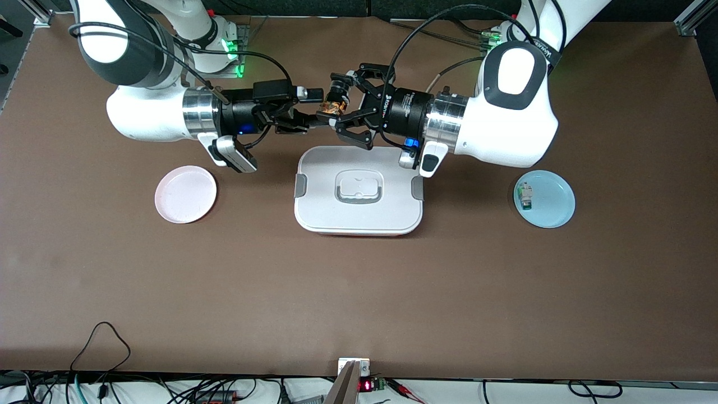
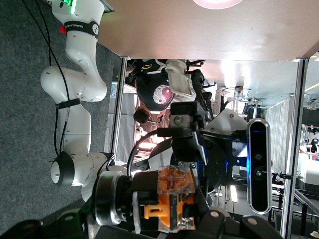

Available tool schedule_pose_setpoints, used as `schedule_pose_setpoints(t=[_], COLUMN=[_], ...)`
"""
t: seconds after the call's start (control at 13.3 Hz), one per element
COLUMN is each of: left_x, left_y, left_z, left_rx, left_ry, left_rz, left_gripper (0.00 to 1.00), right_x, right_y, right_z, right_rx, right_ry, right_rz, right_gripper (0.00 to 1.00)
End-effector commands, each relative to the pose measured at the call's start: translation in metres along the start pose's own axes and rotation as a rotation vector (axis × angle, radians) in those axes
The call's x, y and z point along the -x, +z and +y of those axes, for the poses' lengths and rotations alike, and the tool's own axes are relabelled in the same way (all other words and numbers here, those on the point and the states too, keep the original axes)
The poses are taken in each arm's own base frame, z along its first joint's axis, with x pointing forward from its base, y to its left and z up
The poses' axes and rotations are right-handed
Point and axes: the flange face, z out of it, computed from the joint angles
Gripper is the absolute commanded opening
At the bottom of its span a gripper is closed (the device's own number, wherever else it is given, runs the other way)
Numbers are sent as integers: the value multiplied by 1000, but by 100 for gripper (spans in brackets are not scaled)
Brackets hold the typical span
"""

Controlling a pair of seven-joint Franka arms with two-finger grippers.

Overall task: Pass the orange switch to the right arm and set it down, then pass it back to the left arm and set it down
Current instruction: 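Close the right gripper on the orange switch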

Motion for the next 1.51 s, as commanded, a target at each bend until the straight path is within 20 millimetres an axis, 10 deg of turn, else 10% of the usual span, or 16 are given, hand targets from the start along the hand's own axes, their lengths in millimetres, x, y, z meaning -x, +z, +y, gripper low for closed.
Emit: schedule_pose_setpoints(t=[0.0, 0.75, 1.43], left_x=[8, 8, 7], left_y=[1, 1, 1], left_z=[4, 4, 5], left_rx=[5, 5, 5], left_ry=[-11, -11, -13], left_rz=[-38, -38, -38], left_gripper=[0, 0, 0], right_x=[14, 17, 19], right_y=[6, 20, 24], right_z=[-3, -1, -3], right_rx=[-14, -50, -40], right_ry=[2, 21, -45], right_rz=[5, 20, 36], right_gripper=[100, 92, 29])
